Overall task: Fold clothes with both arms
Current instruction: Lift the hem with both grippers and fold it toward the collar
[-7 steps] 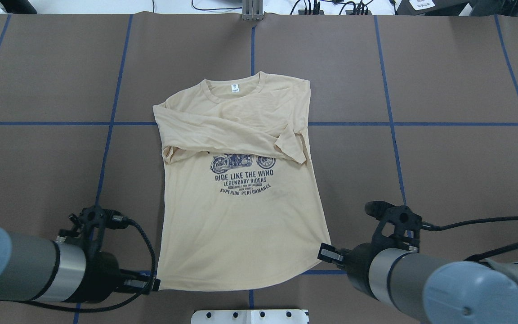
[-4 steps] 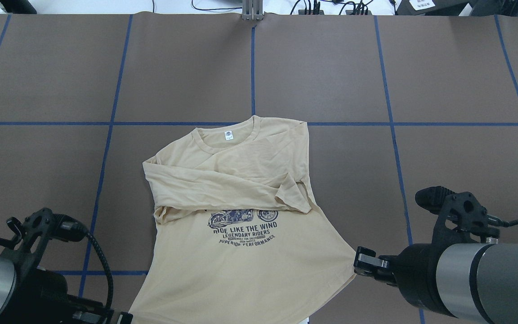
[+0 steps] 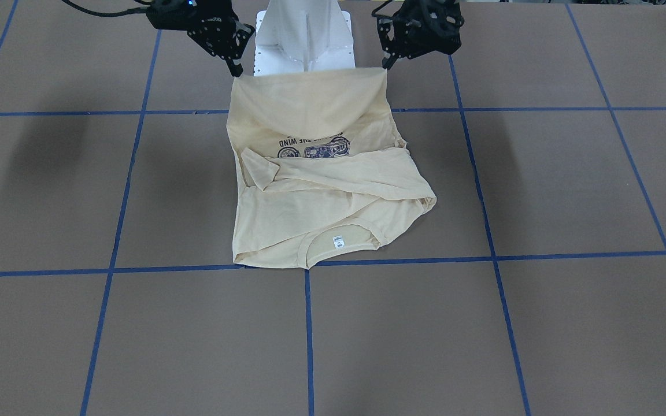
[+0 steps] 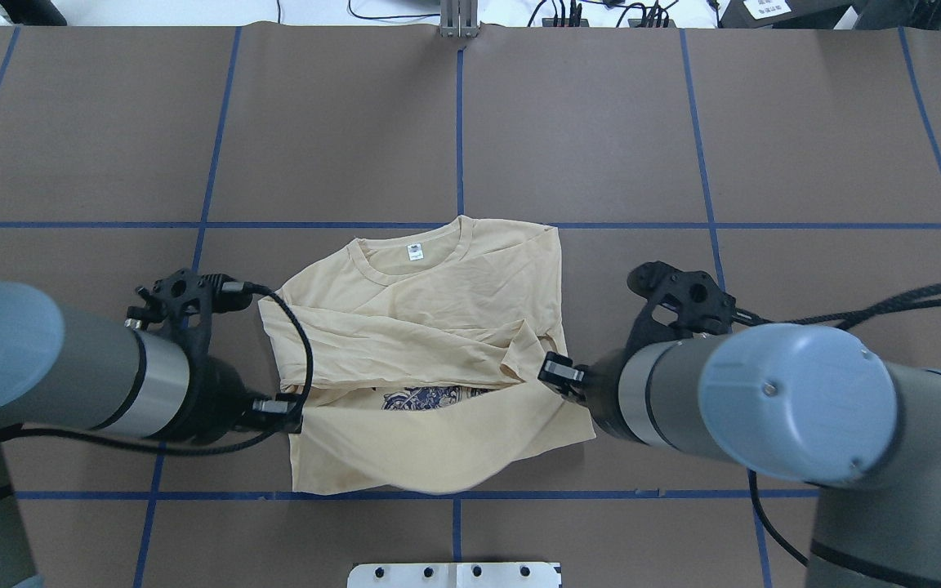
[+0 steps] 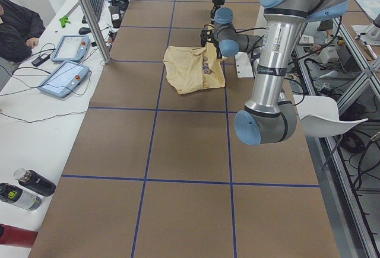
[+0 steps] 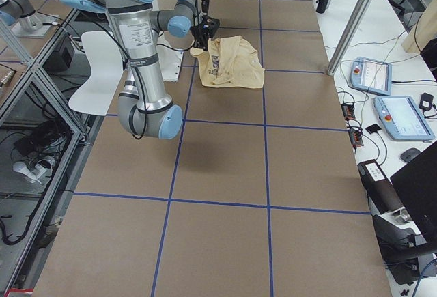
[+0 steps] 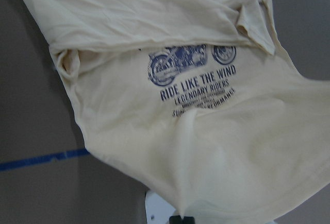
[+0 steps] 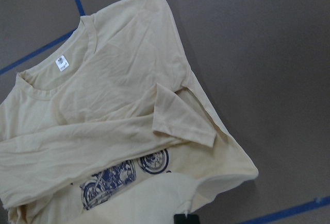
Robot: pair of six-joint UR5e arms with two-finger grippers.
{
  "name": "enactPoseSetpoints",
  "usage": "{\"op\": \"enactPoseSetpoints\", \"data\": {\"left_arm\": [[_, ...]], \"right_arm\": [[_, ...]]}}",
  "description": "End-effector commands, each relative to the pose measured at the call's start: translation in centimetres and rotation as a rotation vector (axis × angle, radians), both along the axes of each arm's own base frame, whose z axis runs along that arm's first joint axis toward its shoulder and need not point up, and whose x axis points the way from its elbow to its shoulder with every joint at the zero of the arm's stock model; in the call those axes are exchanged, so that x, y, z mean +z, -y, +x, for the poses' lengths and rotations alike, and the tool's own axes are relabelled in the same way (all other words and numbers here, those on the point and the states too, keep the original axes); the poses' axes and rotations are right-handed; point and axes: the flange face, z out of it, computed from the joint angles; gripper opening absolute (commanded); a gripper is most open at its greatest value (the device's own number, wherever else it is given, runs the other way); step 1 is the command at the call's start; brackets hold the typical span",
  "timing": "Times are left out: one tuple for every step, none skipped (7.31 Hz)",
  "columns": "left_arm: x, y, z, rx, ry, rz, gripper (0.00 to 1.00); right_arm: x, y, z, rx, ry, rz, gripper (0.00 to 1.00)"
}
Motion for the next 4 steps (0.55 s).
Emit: {"op": "enactPoseSetpoints", "data": {"left_arm": [[1.6, 6.9, -1.2, -0.139, 0.07, 0.062, 0.0], [1.7, 8.2, -2.3, -0.166, 0.078, 0.073, 0.0], [1.8, 9.6, -3.6, -0.196, 0.081, 0.078, 0.0], [2.1, 10.2, -3.9, -0.196, 0.093, 0.099, 0.0]], "right_arm": [[1.7, 7.7, -1.8, 0.101, 0.029, 0.077, 0.0], [1.6, 9.2, -1.1, 0.127, 0.049, 0.087, 0.0], [0.3, 10.8, -0.6, 0.158, 0.059, 0.093, 0.0], [0.5, 12.3, -1.3, 0.172, 0.041, 0.087, 0.0]]}}
